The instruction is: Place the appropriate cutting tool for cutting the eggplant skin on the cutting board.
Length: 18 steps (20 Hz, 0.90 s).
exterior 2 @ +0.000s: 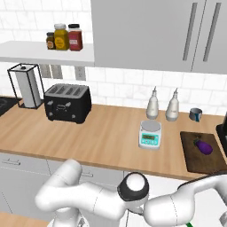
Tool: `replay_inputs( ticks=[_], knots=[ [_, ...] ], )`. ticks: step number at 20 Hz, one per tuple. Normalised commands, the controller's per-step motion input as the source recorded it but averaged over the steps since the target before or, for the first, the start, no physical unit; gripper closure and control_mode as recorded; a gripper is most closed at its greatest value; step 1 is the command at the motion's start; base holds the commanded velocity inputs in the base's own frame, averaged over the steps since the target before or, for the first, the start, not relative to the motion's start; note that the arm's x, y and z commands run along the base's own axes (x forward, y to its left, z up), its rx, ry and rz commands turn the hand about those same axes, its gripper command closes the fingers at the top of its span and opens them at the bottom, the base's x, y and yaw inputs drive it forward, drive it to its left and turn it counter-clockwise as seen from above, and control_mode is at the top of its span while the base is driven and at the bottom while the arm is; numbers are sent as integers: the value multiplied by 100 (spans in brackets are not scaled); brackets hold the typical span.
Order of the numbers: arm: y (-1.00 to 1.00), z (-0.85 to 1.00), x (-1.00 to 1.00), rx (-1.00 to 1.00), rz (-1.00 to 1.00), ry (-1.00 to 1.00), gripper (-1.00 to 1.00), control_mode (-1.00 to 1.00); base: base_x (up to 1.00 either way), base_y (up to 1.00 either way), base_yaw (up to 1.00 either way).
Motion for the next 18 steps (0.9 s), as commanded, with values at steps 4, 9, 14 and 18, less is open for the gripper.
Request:
replay_inputs(
  ticks=[4,9,14,18],
  knots=[
    [92,98,-21,-20,27,-10,100,-100,0,0,0],
    [100,70,3,-14,34,-19,100,-100,0,0,0],
    [100,30,33,-7,35,-21,100,-100,0,0,0],
    [100,3,76,-2,35,-22,100,-100,0,0,0]
  ],
)
